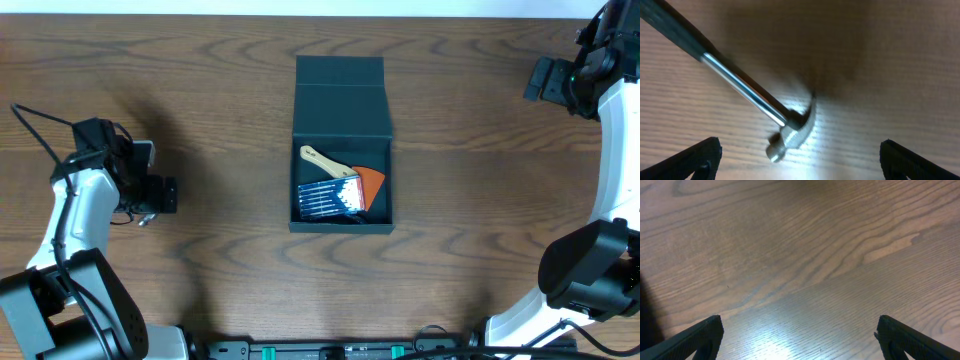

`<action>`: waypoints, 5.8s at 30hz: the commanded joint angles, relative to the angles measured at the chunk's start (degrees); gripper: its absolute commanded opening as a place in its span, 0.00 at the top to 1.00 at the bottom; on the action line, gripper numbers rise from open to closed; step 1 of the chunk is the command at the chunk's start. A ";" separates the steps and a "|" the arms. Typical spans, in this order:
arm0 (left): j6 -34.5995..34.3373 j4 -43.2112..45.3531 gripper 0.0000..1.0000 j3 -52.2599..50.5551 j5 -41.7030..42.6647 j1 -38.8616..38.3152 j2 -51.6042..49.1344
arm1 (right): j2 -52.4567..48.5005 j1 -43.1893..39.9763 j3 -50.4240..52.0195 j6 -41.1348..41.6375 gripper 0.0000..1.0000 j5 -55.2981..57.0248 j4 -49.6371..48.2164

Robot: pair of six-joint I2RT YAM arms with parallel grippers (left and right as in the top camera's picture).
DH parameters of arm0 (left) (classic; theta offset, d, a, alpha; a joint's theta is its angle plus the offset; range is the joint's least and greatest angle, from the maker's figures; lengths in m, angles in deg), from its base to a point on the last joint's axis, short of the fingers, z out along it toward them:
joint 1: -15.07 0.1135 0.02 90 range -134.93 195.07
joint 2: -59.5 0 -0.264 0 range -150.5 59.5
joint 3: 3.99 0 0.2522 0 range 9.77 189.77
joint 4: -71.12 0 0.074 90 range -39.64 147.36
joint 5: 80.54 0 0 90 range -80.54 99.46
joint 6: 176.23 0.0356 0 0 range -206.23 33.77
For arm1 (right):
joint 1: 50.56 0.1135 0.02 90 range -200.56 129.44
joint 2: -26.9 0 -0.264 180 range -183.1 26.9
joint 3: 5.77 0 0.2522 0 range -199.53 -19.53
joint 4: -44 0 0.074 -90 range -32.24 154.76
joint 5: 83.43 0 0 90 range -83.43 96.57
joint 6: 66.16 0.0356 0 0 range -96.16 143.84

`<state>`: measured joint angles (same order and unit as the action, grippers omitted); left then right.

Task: Pack container

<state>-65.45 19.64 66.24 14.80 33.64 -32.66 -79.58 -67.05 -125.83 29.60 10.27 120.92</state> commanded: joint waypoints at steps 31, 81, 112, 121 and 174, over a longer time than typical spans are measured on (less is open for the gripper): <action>-0.76 1.84 0.01 -0.74 -1.99 0.50 -10.73 | -0.52 -0.37 0.35 -0.72 0.01 0.61 0.61; -0.79 0.04 0.63 -0.74 -2.99 0.50 -10.71 | -0.52 -0.35 0.35 -0.70 0.01 0.59 1.62; -0.79 0.09 0.94 -0.74 -2.99 0.48 -10.71 | -0.52 -0.35 0.35 -0.70 0.01 0.59 1.86; -2.05 0.04 0.94 -0.68 -2.99 0.31 -10.08 | -0.52 -0.35 0.35 -0.70 0.01 0.59 2.03; -30.36 -11.74 0.94 30.67 -0.42 -57.33 -3.54 | -0.52 -0.35 0.35 -0.68 0.01 0.31 8.11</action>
<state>-90.57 7.40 95.99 15.06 -21.77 -34.78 -79.58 -67.05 -125.83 29.44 10.25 128.76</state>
